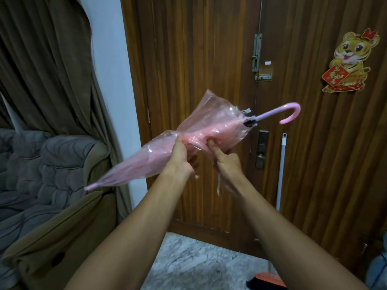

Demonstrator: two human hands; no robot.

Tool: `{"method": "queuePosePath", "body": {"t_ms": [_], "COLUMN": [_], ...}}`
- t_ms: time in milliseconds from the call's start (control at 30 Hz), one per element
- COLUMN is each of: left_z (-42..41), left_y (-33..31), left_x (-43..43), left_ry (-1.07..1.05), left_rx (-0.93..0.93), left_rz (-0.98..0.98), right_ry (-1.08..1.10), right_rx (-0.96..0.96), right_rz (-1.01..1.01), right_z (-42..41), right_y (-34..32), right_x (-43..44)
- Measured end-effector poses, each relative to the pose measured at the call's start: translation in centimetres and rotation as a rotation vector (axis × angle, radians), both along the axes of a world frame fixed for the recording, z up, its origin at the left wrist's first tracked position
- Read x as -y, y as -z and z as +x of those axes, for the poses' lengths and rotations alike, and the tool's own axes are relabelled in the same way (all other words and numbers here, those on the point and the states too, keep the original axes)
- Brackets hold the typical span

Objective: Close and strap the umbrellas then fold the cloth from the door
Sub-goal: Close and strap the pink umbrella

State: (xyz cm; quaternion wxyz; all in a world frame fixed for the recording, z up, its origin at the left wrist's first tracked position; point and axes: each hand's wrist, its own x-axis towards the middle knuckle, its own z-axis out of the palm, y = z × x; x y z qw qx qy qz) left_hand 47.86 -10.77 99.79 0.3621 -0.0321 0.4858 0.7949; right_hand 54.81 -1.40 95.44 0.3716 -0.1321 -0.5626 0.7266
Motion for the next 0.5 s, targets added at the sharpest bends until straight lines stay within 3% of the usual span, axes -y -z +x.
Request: {"method": "queuePosePath", "body": {"t_ms": [100,200,300,400,467,500], "left_z": [0.2,0.3,0.0,0.0,0.2,0.2], "left_y": [0.0,0.8,1.6,1.9,2.5,2.8], "left_x": [0.6,0.9,2.1,4.0,4.7,4.8], "left_ry": [0.102,0.182,0.344,0.33,0.023,-0.191], "left_rx": [0.056,0.045,-0.11,-0.36,-0.733,-1.008], "left_rz": [-0.091,-0.096,-0.141,-0.205,-0.273,-0.43], "right_ry": [-0.132,0.066,0.191,0.253,0.238,0.203], "right_rx": [-0.162,-0.086,-0.08,-0.052,-0.01,0.0], "right_rz": [-0.039,0.159,0.278,0.276,0.216,0.17], "right_z": [-0.1,-0.9,-1.1,-0.8,-0.6,-0.6], "right_y": [-1.5,-2.5,-3.2,-3.8,-3.9,-3.9], "right_x": [0.5,0.6,0.3,-1.1,-2.0,-1.9]}}
